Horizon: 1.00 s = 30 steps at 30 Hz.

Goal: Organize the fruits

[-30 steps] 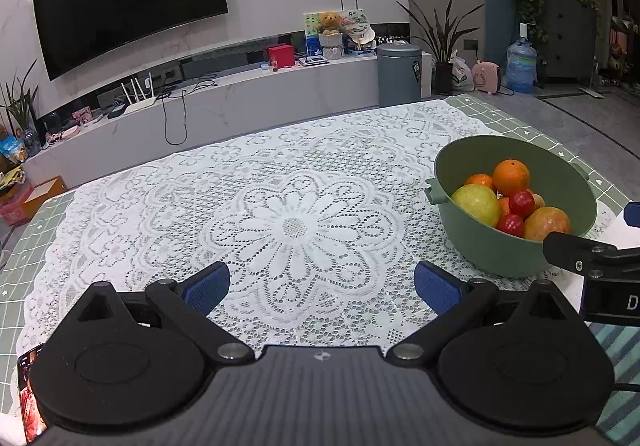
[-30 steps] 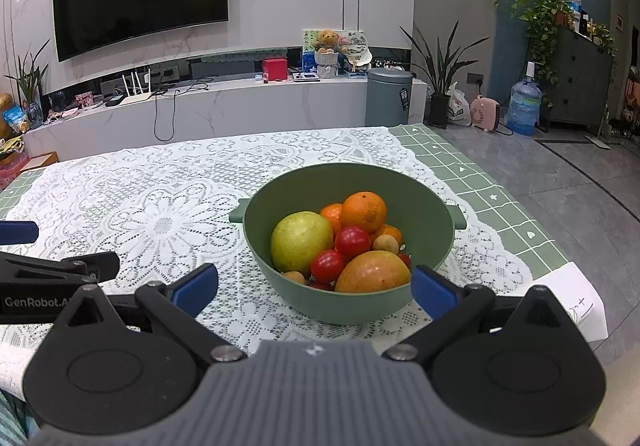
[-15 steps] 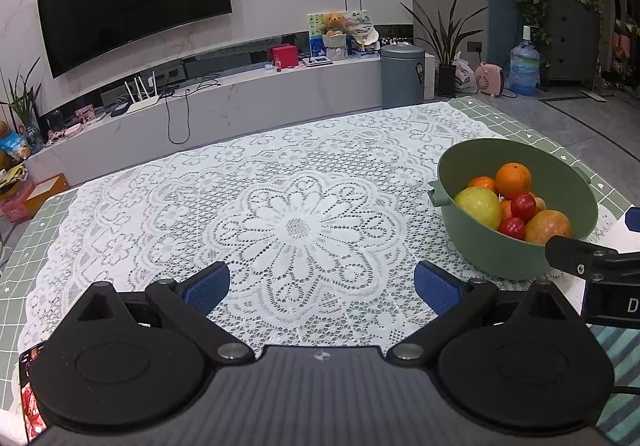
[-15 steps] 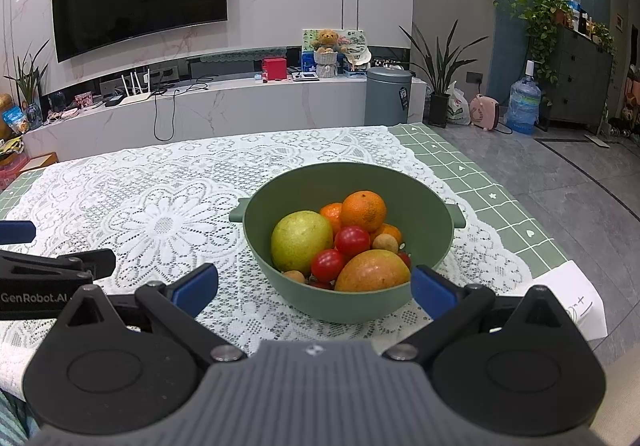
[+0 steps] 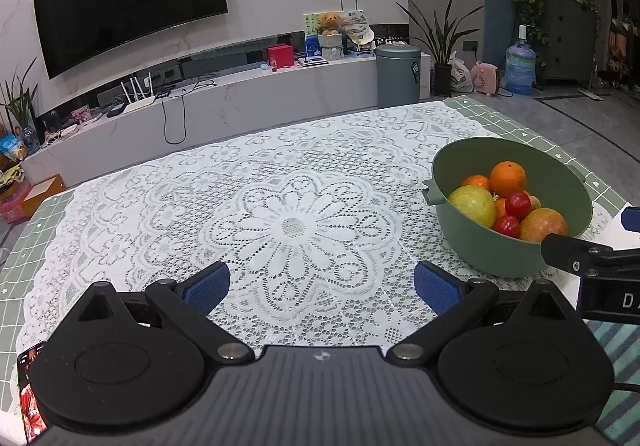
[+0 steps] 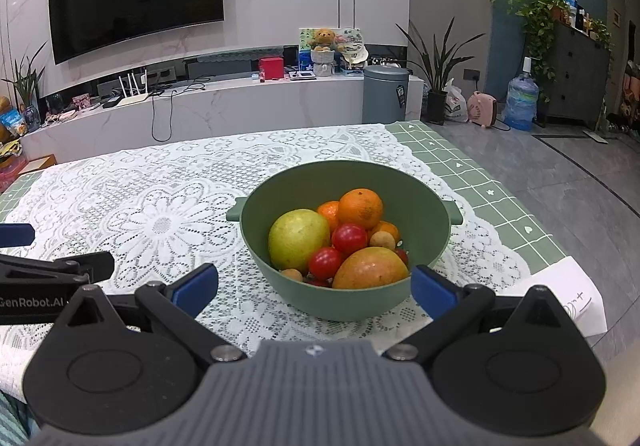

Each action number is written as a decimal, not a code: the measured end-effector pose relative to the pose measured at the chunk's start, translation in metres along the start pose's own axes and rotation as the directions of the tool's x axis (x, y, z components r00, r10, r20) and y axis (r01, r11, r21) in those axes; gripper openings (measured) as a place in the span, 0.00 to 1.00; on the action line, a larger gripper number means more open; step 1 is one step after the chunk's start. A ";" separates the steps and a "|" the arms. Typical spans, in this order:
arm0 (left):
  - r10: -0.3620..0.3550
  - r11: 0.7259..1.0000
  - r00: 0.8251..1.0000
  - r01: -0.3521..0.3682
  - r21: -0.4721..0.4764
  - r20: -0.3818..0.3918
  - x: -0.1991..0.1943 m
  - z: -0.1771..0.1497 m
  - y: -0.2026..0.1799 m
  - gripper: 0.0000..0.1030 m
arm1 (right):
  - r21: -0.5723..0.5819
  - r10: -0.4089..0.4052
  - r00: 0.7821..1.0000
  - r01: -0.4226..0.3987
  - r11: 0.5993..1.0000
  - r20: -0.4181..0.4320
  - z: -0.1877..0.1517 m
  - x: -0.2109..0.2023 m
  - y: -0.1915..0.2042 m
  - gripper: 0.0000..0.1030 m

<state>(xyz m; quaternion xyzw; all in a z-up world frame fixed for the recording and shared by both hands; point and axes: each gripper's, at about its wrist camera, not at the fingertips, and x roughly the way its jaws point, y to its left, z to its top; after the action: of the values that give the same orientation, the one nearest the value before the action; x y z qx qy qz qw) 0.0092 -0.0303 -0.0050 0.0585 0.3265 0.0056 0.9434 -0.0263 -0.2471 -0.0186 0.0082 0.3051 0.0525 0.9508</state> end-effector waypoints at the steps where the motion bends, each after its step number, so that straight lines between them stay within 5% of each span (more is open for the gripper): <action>1: 0.000 1.000 1.000 0.000 0.000 0.001 0.000 0.000 -0.001 1.00 | 0.000 0.000 1.000 0.000 1.000 0.000 0.000 0.000 0.000 0.96; 30: 0.015 1.000 1.000 -0.015 -0.020 0.006 -0.002 0.000 0.004 1.00 | 0.005 -0.006 1.000 0.006 1.000 -0.012 -0.003 0.001 0.000 0.96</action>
<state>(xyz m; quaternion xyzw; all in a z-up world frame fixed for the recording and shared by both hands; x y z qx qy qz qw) 0.0078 -0.0263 -0.0027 0.0515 0.3232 0.0159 0.9448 -0.0269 -0.2471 -0.0217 0.0092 0.3110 0.0491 0.9491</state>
